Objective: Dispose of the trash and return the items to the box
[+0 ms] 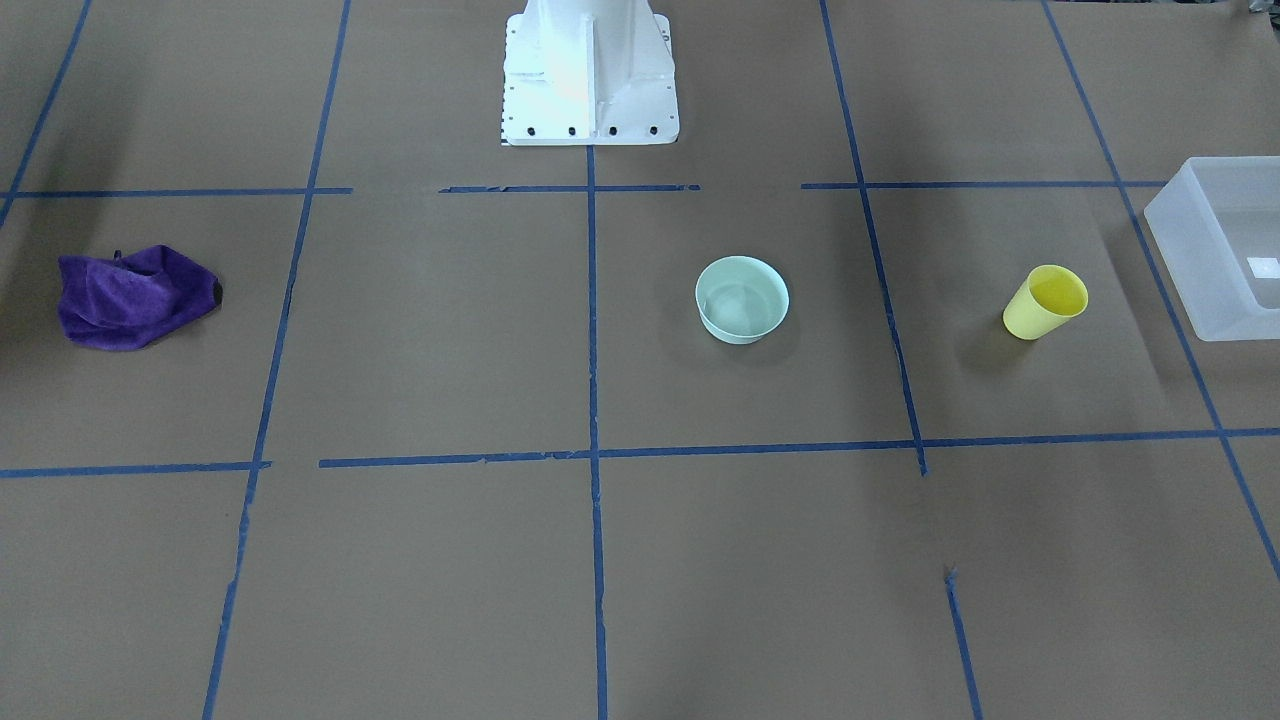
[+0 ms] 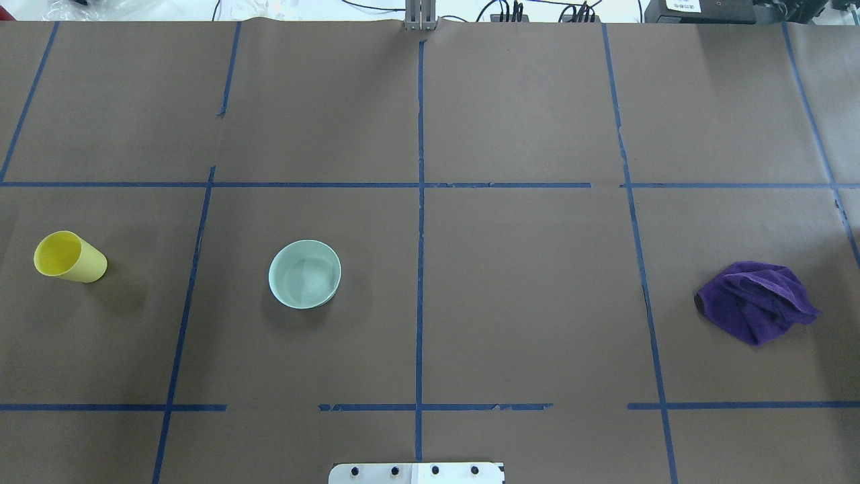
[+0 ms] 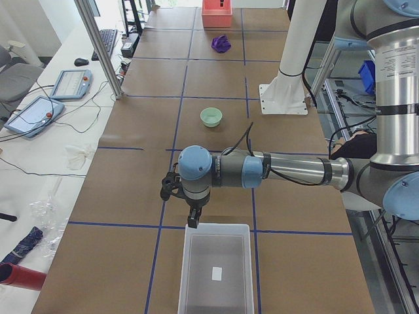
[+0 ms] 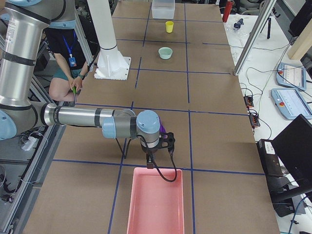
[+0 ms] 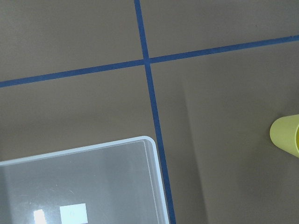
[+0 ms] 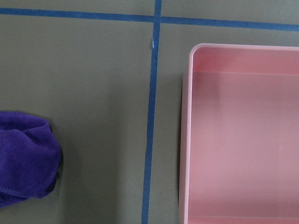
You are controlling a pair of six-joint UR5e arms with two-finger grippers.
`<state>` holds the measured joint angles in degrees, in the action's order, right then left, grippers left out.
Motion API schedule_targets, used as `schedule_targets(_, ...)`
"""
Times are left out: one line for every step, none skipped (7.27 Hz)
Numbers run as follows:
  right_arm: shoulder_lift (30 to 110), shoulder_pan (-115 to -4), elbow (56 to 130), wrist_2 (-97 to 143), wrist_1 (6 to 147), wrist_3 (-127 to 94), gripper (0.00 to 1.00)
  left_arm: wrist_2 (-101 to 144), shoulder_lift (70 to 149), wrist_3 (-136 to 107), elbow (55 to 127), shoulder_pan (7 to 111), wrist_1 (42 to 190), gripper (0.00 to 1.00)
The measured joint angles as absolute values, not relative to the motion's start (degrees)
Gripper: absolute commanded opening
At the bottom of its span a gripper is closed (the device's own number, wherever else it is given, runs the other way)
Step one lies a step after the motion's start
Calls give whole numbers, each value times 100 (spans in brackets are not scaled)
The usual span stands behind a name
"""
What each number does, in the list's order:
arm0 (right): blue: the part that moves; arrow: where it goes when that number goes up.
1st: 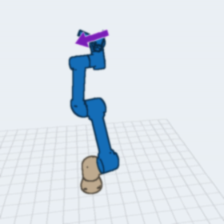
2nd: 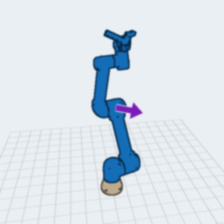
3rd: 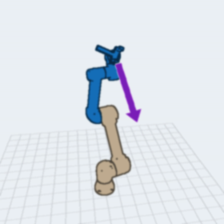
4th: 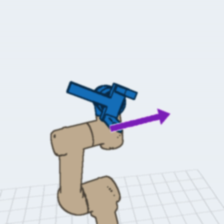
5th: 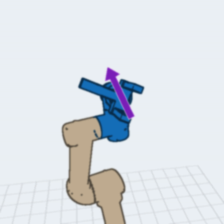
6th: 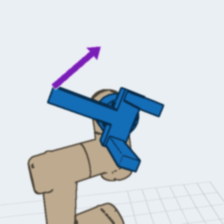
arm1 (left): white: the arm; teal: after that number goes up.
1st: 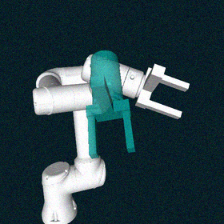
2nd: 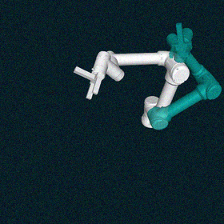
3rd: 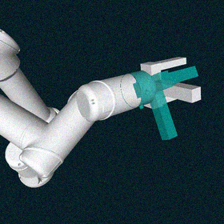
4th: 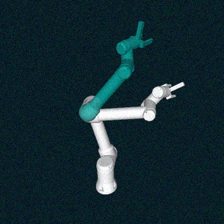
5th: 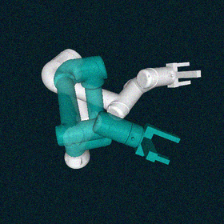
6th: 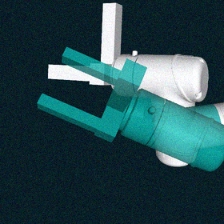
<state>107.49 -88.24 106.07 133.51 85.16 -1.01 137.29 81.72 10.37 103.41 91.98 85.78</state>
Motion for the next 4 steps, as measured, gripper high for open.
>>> schedule_targets(10749,-8824,10607,13351,8516,-104,100,13716,8173,1037,10357,9197,8576,100)
schedule_targets(10749,-8824,10616,13352,8514,-105,100,13693,8179,1039,10373,9197,8582,100)
schedule_targets(10747,-8824,10638,13356,8509,-109,100,13680,8195,1046,10361,9189,8629,100)
schedule_targets(10731,-8824,10719,13362,8504,-120,100,13671,8219,1056,10347,9172,8747,100)
